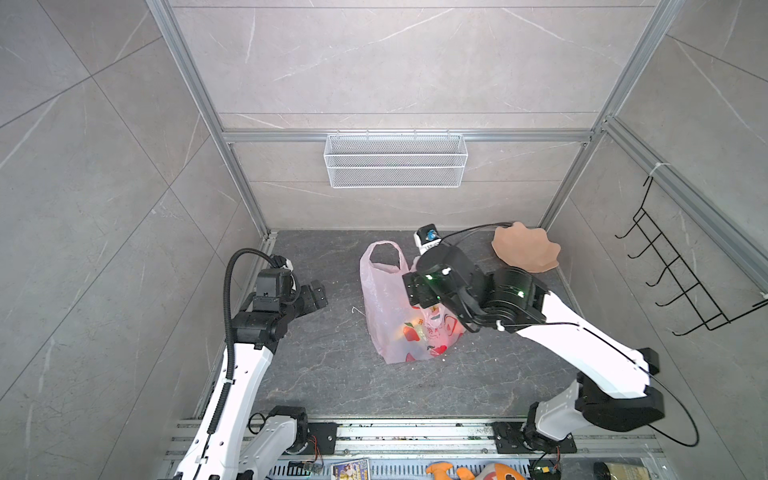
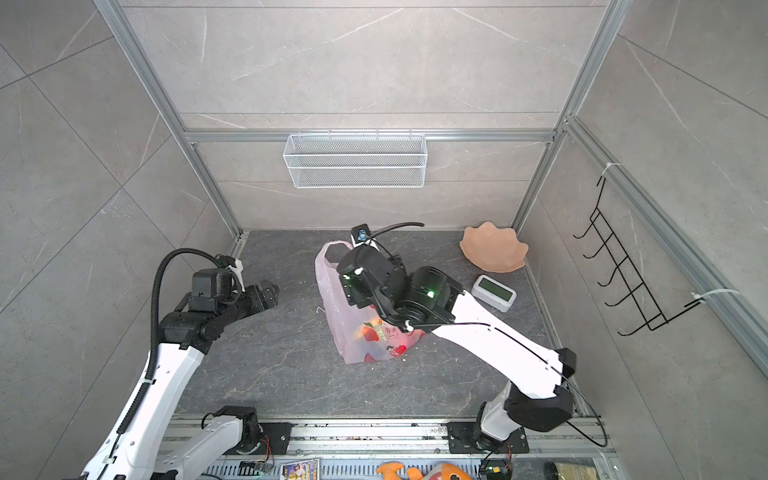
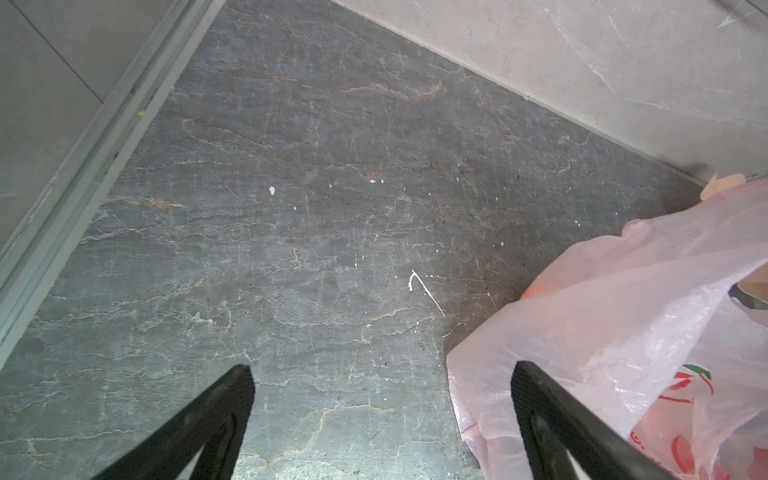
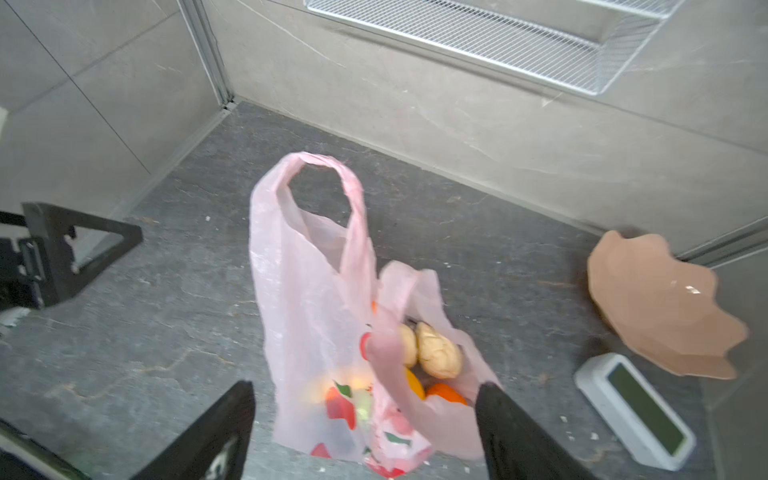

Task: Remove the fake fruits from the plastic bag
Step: 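Lift the pink bag with the right gripper and set it mid-table, then reach the left gripper to the bag's other handle while the right gripper holds its handle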

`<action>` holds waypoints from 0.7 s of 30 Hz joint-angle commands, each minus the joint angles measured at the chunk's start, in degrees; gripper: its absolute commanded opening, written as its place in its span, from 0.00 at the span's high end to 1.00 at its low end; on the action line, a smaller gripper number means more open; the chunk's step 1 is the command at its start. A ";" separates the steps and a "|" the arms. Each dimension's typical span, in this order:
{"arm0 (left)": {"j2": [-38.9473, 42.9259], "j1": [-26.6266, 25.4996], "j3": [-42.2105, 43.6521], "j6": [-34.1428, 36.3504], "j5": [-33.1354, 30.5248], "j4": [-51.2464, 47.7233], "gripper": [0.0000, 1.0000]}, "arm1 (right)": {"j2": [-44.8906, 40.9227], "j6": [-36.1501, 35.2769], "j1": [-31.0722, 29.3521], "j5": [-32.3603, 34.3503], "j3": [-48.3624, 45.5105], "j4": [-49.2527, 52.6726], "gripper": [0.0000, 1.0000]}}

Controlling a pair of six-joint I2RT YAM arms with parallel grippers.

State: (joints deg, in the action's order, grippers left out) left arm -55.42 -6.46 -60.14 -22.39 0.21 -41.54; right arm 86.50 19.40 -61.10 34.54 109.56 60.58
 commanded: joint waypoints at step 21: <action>-4.15 -9.43 -5.73 -6.30 -0.85 -3.98 0.00 | -4.72 -14.22 14.07 -25.48 -11.34 -8.88 0.17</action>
State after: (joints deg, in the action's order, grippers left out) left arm -59.24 -15.49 -63.05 -28.10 1.19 -44.99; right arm 85.14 6.79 -46.85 11.68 98.39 53.08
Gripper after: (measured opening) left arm 0.998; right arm 0.825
